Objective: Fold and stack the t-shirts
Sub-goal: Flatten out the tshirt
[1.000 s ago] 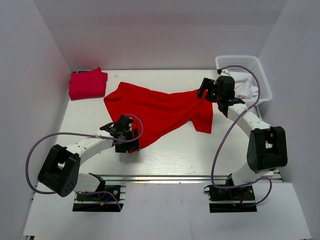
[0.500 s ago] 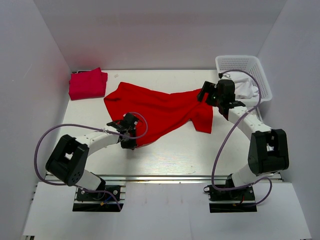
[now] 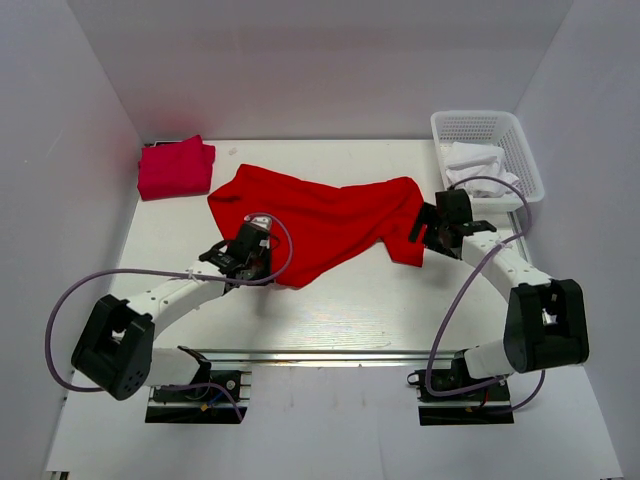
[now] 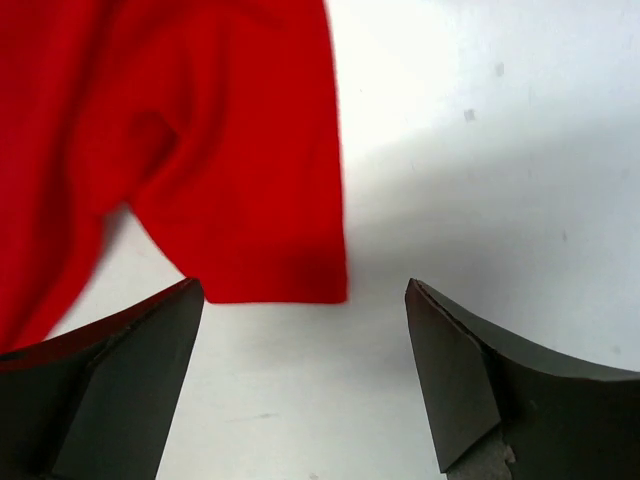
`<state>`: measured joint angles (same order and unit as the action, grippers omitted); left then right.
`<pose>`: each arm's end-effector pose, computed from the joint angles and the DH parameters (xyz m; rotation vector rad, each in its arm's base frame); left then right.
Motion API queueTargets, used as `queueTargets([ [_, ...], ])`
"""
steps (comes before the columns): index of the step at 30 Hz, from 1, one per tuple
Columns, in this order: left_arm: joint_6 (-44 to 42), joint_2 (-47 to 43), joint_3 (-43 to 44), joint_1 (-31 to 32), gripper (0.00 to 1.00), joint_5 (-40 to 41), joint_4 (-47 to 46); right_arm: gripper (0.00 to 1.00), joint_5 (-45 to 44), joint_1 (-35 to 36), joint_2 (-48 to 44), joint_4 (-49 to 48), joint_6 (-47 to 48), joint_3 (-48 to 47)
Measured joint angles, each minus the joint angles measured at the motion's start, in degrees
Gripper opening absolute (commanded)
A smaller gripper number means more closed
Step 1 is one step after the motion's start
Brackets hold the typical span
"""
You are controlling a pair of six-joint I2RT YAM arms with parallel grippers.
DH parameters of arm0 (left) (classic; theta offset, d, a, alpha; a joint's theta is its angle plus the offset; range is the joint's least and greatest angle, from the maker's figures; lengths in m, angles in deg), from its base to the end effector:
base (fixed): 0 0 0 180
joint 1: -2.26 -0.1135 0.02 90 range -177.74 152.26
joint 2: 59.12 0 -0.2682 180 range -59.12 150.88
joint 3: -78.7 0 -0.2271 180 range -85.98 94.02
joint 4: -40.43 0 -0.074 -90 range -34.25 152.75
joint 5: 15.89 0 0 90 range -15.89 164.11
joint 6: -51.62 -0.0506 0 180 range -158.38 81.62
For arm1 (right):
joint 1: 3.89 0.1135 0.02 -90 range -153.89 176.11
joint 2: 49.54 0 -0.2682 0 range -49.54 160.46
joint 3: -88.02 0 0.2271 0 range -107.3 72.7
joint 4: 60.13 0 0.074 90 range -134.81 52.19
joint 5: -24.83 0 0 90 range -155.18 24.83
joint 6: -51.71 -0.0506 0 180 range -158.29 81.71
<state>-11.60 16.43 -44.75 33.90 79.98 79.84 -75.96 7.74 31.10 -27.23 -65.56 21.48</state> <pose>0.2010 -0.1178 0.1934 0.0726 2.6005 -0.2427 0.2771 0.0474 0.2323 0.4103 2.3389 0.0999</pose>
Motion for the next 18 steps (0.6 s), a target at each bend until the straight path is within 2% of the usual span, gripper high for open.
queueTargets([
  [7, -0.46, -1.7, -1.2, 0.0, 0.0, 0.85, -1.16, 0.79, 1.14, 0.02, 4.72, 1.75, -1.11, 1.9],
  [14, -0.63, -1.73, -1.46, 0.0, 0.0, 1.25, -1.36, 0.61, 3.43, 0.13, 10.23, -0.59, -3.67, 2.08],
  [16, -0.66, -1.73, -1.51, 0.0, 0.0, 1.27, -1.46, 0.61, 3.45, 0.11, 10.38, -1.31, -4.33, 2.27],
  [18, -0.66, -1.73, -1.51, 0.0, 0.0, 1.29, -1.62, 0.54, 3.58, 0.11, 10.38, -2.19, -4.76, 2.6],
])
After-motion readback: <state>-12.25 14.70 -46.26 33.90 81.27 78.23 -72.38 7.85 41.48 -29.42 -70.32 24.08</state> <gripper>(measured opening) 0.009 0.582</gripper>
